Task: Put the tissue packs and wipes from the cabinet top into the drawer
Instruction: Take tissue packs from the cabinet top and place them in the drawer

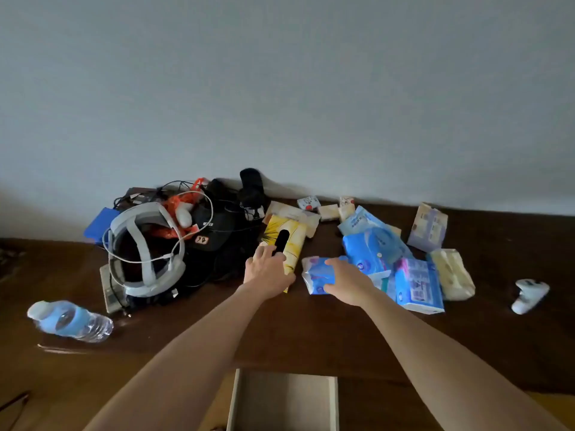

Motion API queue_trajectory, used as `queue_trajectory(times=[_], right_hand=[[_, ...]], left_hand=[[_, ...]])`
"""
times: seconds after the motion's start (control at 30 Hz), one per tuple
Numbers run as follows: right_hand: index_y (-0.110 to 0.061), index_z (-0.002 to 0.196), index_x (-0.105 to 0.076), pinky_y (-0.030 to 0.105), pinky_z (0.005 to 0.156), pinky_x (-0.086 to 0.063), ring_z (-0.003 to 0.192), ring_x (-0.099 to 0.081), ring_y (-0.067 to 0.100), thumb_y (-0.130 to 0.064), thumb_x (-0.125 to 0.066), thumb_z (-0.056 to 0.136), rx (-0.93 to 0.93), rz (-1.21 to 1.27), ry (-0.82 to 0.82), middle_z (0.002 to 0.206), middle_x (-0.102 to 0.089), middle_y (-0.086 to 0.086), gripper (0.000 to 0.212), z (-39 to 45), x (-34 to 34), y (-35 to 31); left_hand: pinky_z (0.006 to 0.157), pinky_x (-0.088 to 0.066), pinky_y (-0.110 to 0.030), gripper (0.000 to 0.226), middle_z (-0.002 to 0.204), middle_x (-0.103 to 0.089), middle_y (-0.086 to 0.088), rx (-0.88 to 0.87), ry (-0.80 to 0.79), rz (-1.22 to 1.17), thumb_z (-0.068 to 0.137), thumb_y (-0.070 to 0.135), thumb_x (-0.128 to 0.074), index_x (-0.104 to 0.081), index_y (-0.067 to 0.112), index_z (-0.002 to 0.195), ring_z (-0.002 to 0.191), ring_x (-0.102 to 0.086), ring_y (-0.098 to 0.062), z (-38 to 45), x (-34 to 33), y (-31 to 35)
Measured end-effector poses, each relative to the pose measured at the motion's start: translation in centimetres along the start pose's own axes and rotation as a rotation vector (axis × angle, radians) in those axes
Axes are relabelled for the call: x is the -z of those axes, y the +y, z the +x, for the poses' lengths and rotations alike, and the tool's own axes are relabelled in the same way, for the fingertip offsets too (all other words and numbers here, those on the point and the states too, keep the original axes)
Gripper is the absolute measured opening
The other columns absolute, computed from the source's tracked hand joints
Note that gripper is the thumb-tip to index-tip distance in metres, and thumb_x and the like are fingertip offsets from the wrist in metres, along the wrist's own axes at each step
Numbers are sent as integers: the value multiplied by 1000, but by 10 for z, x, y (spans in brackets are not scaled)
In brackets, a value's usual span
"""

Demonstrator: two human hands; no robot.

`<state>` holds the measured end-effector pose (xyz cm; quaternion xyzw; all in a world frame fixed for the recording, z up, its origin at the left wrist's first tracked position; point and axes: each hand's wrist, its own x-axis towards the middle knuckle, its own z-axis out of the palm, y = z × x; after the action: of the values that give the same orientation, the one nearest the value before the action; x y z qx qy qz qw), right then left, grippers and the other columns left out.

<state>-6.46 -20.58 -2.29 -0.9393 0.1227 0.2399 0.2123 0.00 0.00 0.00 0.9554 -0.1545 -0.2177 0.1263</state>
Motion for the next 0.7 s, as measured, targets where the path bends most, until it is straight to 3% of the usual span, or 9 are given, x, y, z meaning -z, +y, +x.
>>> queue_trajectory(times=[0.1,0.2,0.27,0.33,0.53,0.7], right_hand=[[-16,156,-31,44,111,-39,141,-43,31,-34,-69,91,1,-129,-102,156,-42,9,77,33,-31,11],[-18,150,-35,46,101,-45,136,-44,32,-39,-65,93,-46,-188,-138,149,-44,9,68,49,-78,26],[-21,145,-36,46,90,-50,133,-43,30,-40,-63,95,-37,-247,-15,144,-43,7,60,53,-99,32],[-22,141,-40,43,84,-51,129,-45,29,-41,-62,96,-16,-295,56,140,-45,6,54,57,-102,34],[-19,131,-59,40,94,-48,122,-50,28,-44,-61,96,-10,-318,-19,135,-49,7,42,10,-105,30],[-19,119,-61,32,80,-49,110,-51,19,-49,-58,96,-50,-171,-59,122,-52,3,37,-82,-147,39]], left_hand=[[111,-29,-60,71,162,-18,-8,54,-130,99,90,47,-60,-37,18,150,150,-9,-32,20,-42,-1],[109,-38,-56,77,156,-27,-6,55,0,108,92,45,-63,-25,14,151,151,-4,-31,29,-86,-11],[104,-43,-51,72,150,-38,-6,48,123,133,92,45,-65,-32,13,147,149,-12,-29,37,-95,-18],[98,-45,-50,73,144,-44,-7,49,132,157,88,47,-69,-37,14,144,144,-21,-28,41,-92,-22],[96,-40,-51,72,139,-46,-8,224,39,132,78,47,-75,-47,10,133,138,-23,-30,-20,-106,-23],[93,-41,-51,56,122,-58,-2,227,13,204,76,57,-65,-62,16,114,127,-33,-26,-132,-137,-34]])
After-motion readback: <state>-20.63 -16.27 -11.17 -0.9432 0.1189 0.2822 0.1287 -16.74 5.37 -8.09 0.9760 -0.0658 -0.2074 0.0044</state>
